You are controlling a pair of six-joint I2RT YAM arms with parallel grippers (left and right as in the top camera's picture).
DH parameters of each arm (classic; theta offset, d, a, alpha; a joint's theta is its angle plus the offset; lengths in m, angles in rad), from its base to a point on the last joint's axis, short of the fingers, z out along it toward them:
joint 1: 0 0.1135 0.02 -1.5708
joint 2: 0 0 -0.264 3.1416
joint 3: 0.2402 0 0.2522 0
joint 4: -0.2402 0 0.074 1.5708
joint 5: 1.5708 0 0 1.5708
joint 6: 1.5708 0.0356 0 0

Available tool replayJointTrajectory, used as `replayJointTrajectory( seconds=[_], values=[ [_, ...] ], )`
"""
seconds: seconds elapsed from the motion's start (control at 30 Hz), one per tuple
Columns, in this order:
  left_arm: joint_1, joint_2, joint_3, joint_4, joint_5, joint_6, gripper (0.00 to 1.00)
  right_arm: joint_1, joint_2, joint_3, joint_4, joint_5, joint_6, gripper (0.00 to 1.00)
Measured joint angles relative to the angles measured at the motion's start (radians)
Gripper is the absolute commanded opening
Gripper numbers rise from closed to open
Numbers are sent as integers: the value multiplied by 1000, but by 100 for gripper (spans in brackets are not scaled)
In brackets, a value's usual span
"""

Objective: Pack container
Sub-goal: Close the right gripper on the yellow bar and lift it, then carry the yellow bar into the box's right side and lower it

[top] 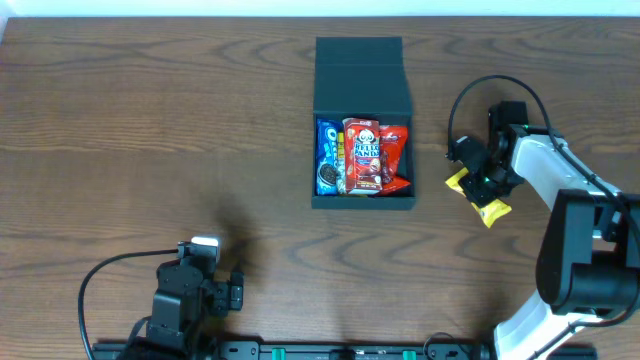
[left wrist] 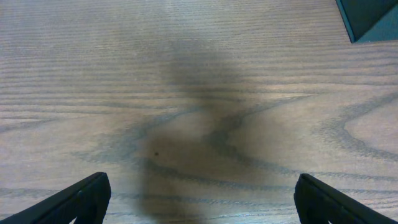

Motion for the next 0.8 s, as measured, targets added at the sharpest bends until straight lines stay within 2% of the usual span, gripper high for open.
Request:
replayJointTrajectory(
  seconds=[0.53,0.8],
  values=[
    [0,0,0,0,0,0,95,0,-6,0,5,0,0,17],
    [0,0,0,0,0,0,95,0,-93,-2,9,-1,18,18]
  ],
)
